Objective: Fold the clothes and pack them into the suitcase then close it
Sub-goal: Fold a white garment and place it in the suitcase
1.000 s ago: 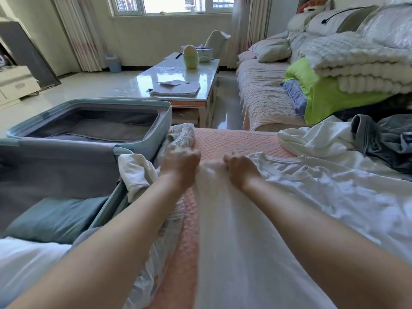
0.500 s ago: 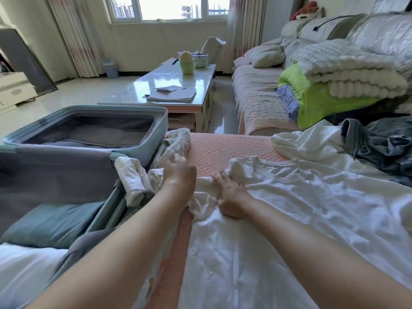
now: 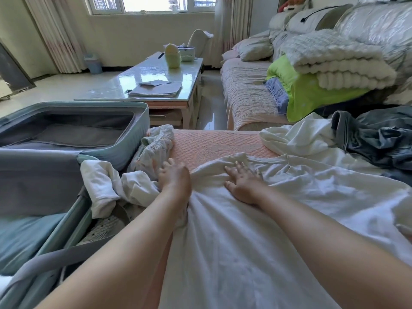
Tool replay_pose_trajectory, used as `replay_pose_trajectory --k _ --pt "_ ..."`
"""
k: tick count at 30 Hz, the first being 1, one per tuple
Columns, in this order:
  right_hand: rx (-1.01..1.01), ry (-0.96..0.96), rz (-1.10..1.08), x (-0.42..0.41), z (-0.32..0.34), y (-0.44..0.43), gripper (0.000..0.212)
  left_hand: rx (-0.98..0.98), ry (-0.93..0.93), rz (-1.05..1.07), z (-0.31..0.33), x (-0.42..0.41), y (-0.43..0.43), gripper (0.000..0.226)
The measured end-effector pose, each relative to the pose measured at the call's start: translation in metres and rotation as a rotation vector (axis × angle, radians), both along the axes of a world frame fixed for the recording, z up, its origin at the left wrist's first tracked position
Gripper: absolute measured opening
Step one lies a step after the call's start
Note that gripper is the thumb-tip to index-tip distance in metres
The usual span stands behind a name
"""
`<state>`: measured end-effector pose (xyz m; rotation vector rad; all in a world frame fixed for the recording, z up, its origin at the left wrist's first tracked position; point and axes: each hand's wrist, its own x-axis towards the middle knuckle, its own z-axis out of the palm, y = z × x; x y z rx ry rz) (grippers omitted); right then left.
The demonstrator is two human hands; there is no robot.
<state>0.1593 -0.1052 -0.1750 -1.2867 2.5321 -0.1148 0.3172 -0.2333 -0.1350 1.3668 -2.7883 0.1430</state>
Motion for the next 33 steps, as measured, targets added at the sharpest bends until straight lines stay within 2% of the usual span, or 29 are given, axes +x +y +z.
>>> replay_pose_trajectory --k 1,3,5,6,8,9,11,14,17,21,25,27,29,31,32,33 --pt "-0.018 -0.008 0.0 -0.001 -0.002 -0.002 0.065 -0.051 0.023 -0.095 -0.004 -0.005 0.004 0.043" --pt "-0.077 -0.012 -0.008 -0.002 -0.004 -0.003 0.063 -0.086 0.151 -0.436 -0.011 -0.017 0.012 0.048" --pt "-0.185 0.05 -0.043 -0.003 -0.004 0.004 0.057 0.012 0.146 -0.659 -0.019 -0.029 0.021 0.046" --pt "-0.255 0.082 -0.081 -0.007 -0.004 0.01 0.052 0.095 0.074 -0.634 -0.024 -0.035 0.024 0.048" --pt "-0.349 0.118 -0.137 -0.02 -0.002 0.027 0.046 0.278 -0.092 -0.403 -0.034 -0.042 0.029 0.059" --pt "-0.352 0.14 -0.146 -0.03 0.0 0.037 0.045 0.314 -0.138 -0.306 -0.035 -0.047 0.032 0.062" --pt "-0.286 0.239 -0.156 -0.055 0.002 0.061 0.042 0.255 -0.166 -0.238 -0.027 -0.061 0.043 0.056" --pt "-0.08 0.381 -0.146 -0.091 0.01 0.095 0.034 0.054 -0.041 -0.353 -0.015 -0.089 0.062 0.048" --pt "-0.024 0.483 -0.125 -0.114 0.011 0.116 0.036 0.025 0.097 -0.583 -0.016 -0.121 0.078 0.051" --pt "-0.088 0.574 -0.088 -0.132 0.013 0.118 0.031 0.022 -0.136 -0.635 -0.018 -0.158 0.081 0.043" --pt "-0.087 0.565 -0.182 -0.148 0.018 0.109 0.032 -0.095 -0.155 -0.613 -0.009 -0.176 0.073 0.027" --pt "-0.041 0.539 -0.256 -0.155 0.022 0.107 0.035 -0.157 -0.069 -0.543 -0.007 -0.179 0.069 0.025" --pt "0.002 0.493 -0.277 -0.155 0.02 0.106 0.036 -0.111 0.174 -0.49 -0.016 -0.179 0.07 0.021" --pt "-0.032 0.436 -0.286 -0.15 0.012 0.109 0.037 -0.015 0.45 -0.6 -0.029 -0.175 0.083 0.014" --pt "-0.088 0.435 -0.273 -0.145 0.006 0.113 0.04 0.021 0.508 -0.691 -0.035 -0.172 0.092 0.017" --pt "-0.177 0.447 -0.256 -0.139 0.001 0.119 0.045 0.074 0.465 -0.766 -0.04 -0.168 0.1 0.024"
